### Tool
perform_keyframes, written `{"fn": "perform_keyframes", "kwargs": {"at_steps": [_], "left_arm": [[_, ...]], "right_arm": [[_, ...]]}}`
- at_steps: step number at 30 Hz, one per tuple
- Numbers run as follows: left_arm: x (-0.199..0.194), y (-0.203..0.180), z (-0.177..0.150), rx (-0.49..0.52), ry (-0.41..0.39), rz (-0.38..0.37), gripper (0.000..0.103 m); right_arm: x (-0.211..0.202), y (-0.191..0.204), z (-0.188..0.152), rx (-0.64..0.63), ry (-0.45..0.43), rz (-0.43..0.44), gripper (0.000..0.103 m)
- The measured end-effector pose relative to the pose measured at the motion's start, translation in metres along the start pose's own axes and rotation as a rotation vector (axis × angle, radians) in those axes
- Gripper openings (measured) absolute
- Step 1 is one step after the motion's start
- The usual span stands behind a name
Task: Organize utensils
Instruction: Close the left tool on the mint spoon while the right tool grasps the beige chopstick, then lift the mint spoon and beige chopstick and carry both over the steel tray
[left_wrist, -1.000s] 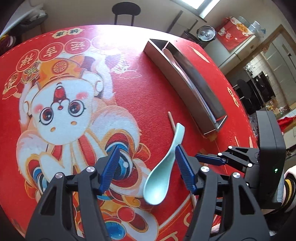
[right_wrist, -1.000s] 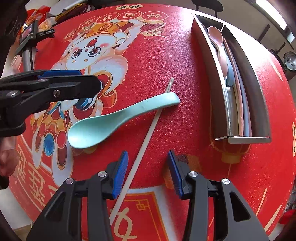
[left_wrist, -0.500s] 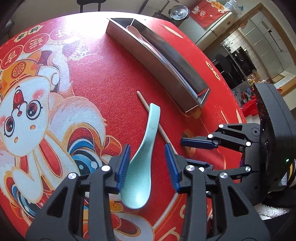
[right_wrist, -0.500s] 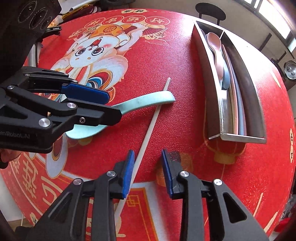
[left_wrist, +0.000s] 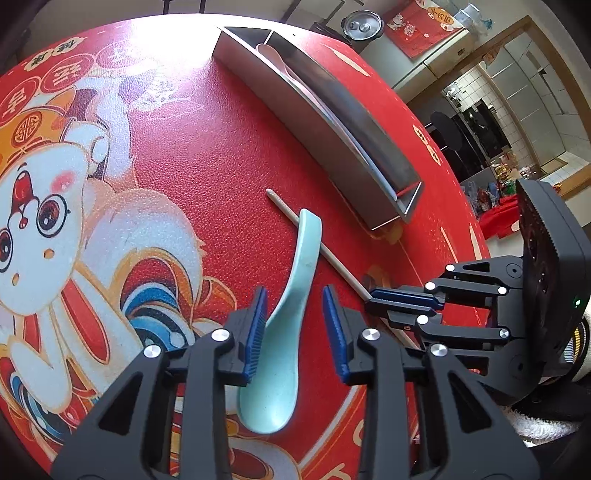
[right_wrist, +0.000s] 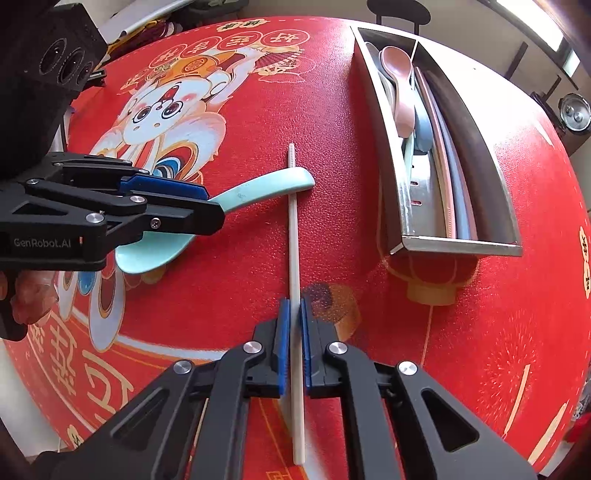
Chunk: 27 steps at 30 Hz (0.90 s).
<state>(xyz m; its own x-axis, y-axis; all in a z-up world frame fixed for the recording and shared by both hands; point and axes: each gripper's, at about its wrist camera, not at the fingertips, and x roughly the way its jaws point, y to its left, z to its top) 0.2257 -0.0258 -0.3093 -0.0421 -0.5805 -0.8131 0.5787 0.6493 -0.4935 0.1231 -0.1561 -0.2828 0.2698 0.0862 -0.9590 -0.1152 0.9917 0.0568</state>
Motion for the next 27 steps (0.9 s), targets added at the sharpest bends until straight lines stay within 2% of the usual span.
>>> {"fn": "perform_keyframes", "kwargs": {"at_steps": [7, 15, 19, 23, 27], "left_arm": [[0.006, 0.005, -0.002, -0.055, -0.003, -0.036, 0.028], [0.011, -0.005, -0.003, -0.022, 0.021, -0.035, 0.026], [0.012, -0.016, -0.007, 0.033, 0.049, -0.009, 0.023], [0.014, -0.024, -0.009, 0.087, 0.076, 0.052, 0.011], [0.015, -0.029, -0.009, 0.109, 0.088, 0.091, 0.011]], "right_arm": [[0.0, -0.004, 0.0, 0.018, 0.001, 0.015, 0.006], [0.0, -0.003, 0.0, 0.017, 0.0, 0.015, 0.006], [0.0, -0.004, 0.0, 0.019, -0.001, 0.019, 0.006], [-0.001, -0.004, 0.0, 0.019, -0.002, 0.019, 0.006], [0.0, -0.004, -0.001, 0.018, -0.002, 0.019, 0.006]]}}
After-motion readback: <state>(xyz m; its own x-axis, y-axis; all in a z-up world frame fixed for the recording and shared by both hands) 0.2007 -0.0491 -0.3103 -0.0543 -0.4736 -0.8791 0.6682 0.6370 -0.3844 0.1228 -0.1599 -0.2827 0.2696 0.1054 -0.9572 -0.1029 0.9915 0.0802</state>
